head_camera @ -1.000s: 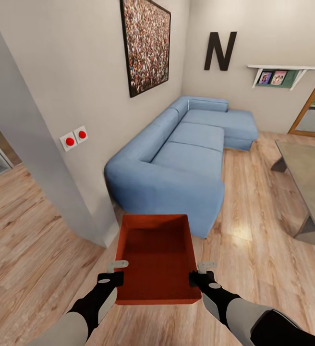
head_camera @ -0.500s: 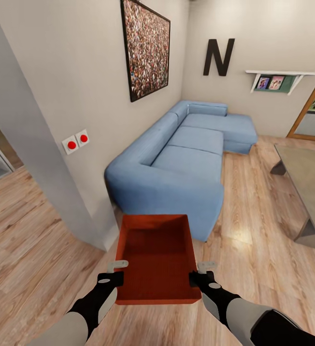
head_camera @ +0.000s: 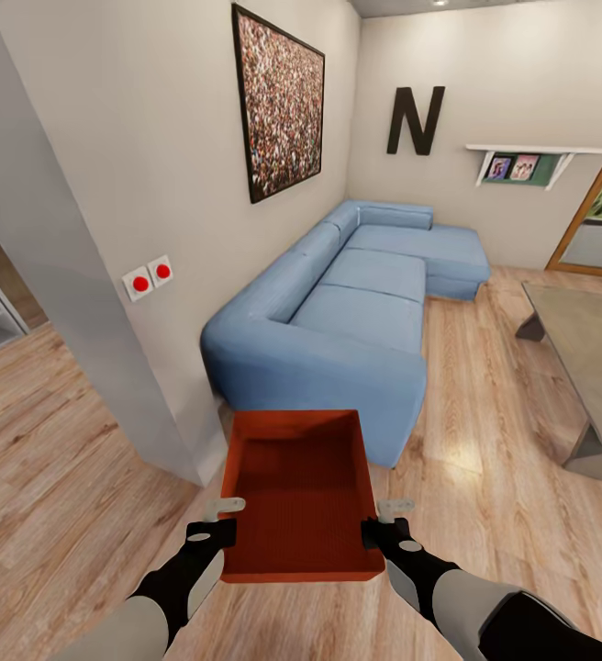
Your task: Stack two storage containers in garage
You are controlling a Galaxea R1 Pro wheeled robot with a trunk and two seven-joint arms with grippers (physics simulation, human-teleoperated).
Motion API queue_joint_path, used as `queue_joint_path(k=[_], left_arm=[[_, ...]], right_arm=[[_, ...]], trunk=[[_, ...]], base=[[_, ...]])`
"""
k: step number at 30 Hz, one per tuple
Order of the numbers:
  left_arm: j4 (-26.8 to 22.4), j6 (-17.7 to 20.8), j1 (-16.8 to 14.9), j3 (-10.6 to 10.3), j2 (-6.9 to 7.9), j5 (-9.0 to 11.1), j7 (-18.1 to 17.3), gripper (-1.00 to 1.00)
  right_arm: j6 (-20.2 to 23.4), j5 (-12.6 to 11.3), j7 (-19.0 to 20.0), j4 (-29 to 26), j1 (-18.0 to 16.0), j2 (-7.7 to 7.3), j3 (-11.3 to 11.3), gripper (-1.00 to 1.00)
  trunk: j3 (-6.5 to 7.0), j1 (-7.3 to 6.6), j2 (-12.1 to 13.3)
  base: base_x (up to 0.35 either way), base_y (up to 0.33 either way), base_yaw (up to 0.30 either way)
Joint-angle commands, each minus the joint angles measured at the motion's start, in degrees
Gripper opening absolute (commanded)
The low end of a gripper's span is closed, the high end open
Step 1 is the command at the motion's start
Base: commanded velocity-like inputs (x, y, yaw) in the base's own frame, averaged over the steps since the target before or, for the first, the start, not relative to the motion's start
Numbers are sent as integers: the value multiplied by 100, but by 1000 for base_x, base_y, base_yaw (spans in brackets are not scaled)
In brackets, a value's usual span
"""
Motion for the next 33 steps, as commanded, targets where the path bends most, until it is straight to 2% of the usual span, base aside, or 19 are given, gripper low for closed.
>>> queue_joint_path(k=[1,33], left_arm=[[-29,-117,-7,171,16,-111,138,-100],[-65,-144,-8,178,19,-117,146,-100]], right_arm=[[-19,-42,-6,83,-2,1,-102,-100],[7,-42,11,79,-2,2,-102,-100]], trunk=[[-1,3,-11],[254,3,-11]], base=[[0,0,0],[0,0,-47]])
